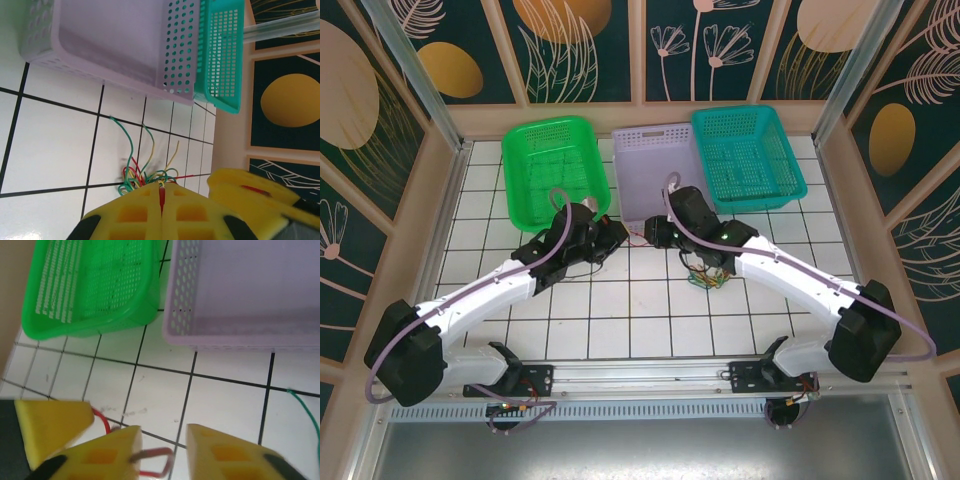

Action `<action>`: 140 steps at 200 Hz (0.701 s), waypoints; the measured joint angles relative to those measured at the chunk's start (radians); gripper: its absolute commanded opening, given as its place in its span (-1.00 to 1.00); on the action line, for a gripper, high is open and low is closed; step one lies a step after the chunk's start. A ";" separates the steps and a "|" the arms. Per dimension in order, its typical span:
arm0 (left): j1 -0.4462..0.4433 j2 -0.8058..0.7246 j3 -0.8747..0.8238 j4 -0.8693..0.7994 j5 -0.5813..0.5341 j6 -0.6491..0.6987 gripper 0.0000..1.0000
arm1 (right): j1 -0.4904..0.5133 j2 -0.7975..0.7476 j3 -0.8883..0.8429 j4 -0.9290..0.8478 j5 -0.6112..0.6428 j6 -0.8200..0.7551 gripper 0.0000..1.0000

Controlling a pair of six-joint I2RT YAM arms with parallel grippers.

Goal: Untangle the cables

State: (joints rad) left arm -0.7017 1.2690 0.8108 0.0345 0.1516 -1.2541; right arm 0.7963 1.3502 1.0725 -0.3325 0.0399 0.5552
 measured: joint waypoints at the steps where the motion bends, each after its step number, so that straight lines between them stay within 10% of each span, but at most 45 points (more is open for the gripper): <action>1: 0.000 0.000 0.000 0.000 0.001 0.000 -1.00 | -0.002 0.000 0.000 0.001 0.000 -0.002 -0.68; 18: 0.000 0.000 0.000 0.003 0.010 -0.004 -1.00 | -0.032 0.000 0.000 0.014 0.004 0.011 -1.00; 48: 0.000 0.000 0.000 0.016 0.017 -0.013 -1.00 | -0.057 0.000 0.000 0.012 0.012 0.029 -1.00; 68: 0.000 -0.005 -0.003 0.023 0.016 -0.039 -0.06 | -0.061 -0.009 -0.002 0.009 0.013 0.035 -1.00; 82: 0.000 -0.016 -0.005 0.020 0.015 -0.068 0.24 | -0.067 -0.024 -0.002 -0.008 0.017 0.039 -1.00; 140: -0.001 -0.117 0.021 -0.055 -0.017 -0.330 -0.03 | -0.066 -0.093 -0.035 -0.031 0.103 0.031 -1.00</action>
State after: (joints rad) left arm -0.7025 1.1519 0.8318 -0.0208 0.1349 -1.5845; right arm 0.7300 1.2568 1.0370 -0.3634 0.1429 0.5858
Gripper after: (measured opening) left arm 0.515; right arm 0.051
